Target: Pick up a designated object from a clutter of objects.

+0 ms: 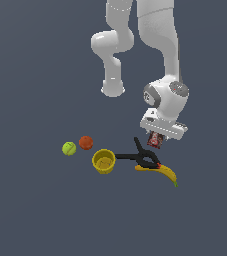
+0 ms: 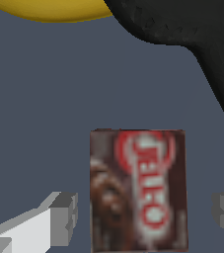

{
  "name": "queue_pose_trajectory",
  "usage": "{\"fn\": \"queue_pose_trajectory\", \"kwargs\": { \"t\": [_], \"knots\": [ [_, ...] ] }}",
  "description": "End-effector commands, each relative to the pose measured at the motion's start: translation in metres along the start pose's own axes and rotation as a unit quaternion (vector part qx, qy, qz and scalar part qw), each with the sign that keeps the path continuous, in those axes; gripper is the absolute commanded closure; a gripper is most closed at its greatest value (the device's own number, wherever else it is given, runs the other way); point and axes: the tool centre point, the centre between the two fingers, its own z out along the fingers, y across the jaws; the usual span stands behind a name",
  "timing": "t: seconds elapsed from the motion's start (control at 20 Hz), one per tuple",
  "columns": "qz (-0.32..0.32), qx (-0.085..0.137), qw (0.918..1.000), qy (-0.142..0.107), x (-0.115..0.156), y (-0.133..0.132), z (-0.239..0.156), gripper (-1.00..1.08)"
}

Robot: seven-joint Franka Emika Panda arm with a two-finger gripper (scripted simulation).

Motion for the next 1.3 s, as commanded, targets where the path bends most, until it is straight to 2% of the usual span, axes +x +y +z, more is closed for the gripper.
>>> {"fn": "queue_pose_trajectory", "kwargs": {
  "t": [0.0, 0.5, 0.55, 1.25],
  "knots": [
    [0.0, 0.0, 1.0, 0.0, -0.001, 0.0, 0.011, -0.92],
    [0.001, 0.0, 1.0, 0.0, -0.001, 0.0, 0.038, -0.92],
    [0.001, 0.0, 1.0, 0.0, -0.001, 0.0, 0.038, 1.08],
    [0.0, 0.001, 1.0, 0.0, 0.002, 0.002, 0.034, 1.08]
  ]
}}
